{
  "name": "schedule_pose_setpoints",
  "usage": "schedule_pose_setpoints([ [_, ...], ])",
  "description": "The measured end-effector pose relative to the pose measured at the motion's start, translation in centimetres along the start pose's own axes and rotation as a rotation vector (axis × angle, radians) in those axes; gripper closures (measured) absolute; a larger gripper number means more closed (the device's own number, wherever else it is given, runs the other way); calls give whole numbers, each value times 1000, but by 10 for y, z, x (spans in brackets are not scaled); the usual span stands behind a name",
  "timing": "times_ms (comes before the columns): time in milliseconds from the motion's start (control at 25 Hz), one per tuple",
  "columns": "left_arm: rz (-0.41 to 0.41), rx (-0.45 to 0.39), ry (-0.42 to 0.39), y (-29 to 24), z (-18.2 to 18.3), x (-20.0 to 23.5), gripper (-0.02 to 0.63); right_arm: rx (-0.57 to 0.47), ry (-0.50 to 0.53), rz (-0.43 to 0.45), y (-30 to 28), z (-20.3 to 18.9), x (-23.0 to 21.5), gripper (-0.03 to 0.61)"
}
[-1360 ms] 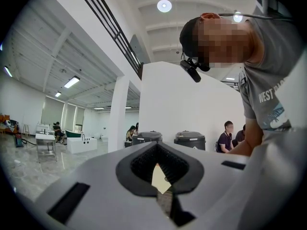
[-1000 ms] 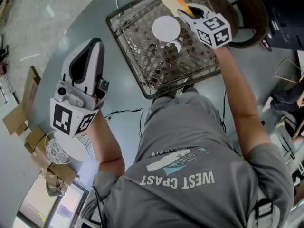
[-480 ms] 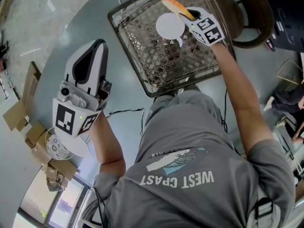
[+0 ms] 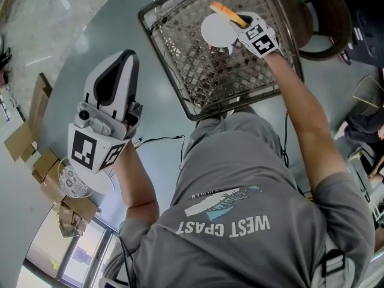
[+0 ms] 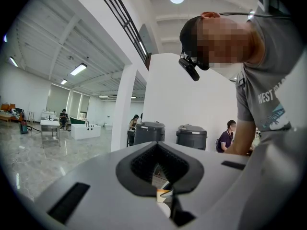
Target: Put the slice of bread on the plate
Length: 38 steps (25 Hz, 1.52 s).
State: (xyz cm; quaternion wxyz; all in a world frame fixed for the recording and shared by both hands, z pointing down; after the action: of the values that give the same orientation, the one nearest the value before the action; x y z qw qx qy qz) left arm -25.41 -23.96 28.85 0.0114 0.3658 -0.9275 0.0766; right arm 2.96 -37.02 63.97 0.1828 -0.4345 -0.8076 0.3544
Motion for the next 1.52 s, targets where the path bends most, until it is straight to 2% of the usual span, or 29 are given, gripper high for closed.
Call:
schedule_pose_setpoints([
  [600, 6, 19, 32, 8, -15, 11, 606, 101, 281, -79, -34, -13, 26, 486],
  [1000, 16, 28, 47, 13, -23, 13, 606, 141, 550, -147, -49, -13, 50, 486],
  [1200, 19, 34, 57, 12, -25, 11, 606, 173, 673, -143, -53, -18, 61, 486],
  [1520, 19, 36, 66, 10, -29, 11, 606, 199, 739, -83, -59, -28, 69, 485],
])
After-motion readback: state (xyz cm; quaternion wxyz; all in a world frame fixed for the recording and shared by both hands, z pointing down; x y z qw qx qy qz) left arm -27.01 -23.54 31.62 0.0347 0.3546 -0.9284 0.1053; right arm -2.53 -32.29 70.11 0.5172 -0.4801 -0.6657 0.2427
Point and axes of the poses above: the fingertips, and each gripper's own axes: y backward along the fingers, x to its left, z out of its top, the point moved 9 cm from there along y, backward along the fingers, and after that the axes turned 1 degree about x, right-handed, at the moved point
